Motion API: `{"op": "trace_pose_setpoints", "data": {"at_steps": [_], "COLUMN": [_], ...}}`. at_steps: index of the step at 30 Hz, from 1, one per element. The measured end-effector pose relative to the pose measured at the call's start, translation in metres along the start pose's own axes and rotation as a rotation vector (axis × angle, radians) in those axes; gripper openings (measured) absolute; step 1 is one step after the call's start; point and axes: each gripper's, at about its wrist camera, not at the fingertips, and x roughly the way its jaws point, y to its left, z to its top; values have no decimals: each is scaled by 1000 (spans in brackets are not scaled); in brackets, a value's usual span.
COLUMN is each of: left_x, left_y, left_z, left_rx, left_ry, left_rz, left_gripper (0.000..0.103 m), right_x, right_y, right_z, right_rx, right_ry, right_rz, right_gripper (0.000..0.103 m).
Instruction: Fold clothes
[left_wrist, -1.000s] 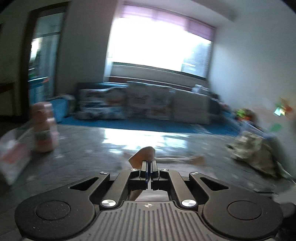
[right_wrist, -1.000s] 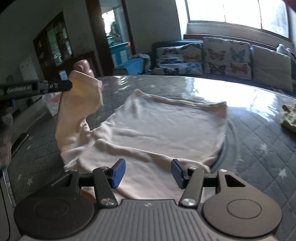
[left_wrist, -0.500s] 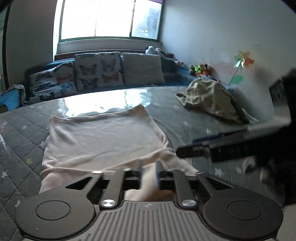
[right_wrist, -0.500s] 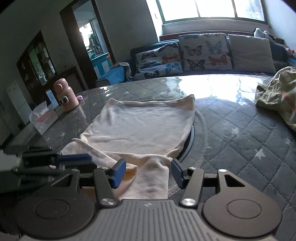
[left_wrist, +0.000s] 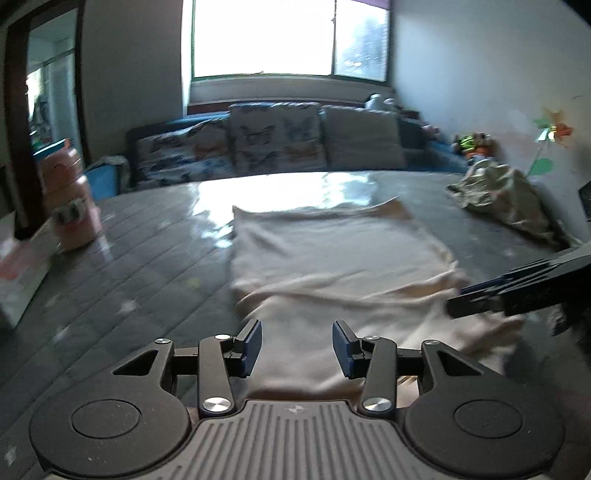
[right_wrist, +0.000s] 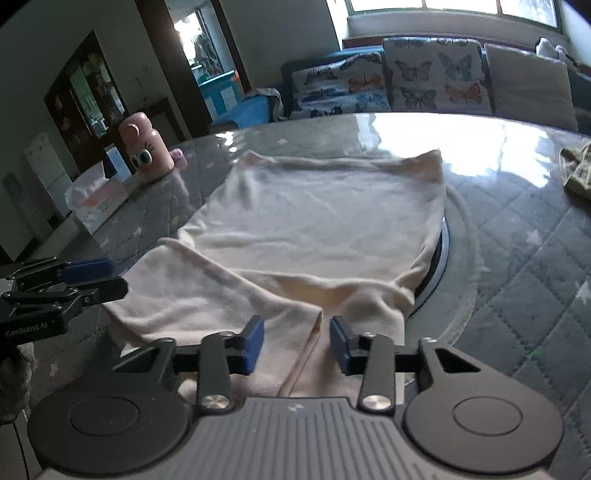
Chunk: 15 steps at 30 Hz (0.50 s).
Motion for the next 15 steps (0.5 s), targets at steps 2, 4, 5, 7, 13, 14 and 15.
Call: {"op": "trace_pose_setpoints", "data": {"at_steps": [2,4,5,7,13,14,15], "left_x": [0,0,0,2,5,4,4], "left_y": [8,14,16,19,19,19,19], "left_z": [-6,-12,-15,-18,-21,-21,-21], "left_rx": [-13,-25,-28,-36,-40,-37,-35], "left_ry": [13,24,29,39,56,57,58], "left_rz": [10,15,13,5,-32,-34,-34], "left_gripper": [46,45,44,43,19,19,19], "right_x": [2,1,0,-4,-25,-27,-28], "right_y": [2,4,5,7,16,16,14], "right_z": [-1,-2,-1,2,16,19,20], "right_rx": [-3,-14,-20,-29,-98,-105,-96], "right_ry": [6,-1,-7,-24,-111,-127,-129], "right_rz": [-3,-21,-29,-31,-88,-102,-106], "right_gripper": [21,10,5,4,2,2,2]}}
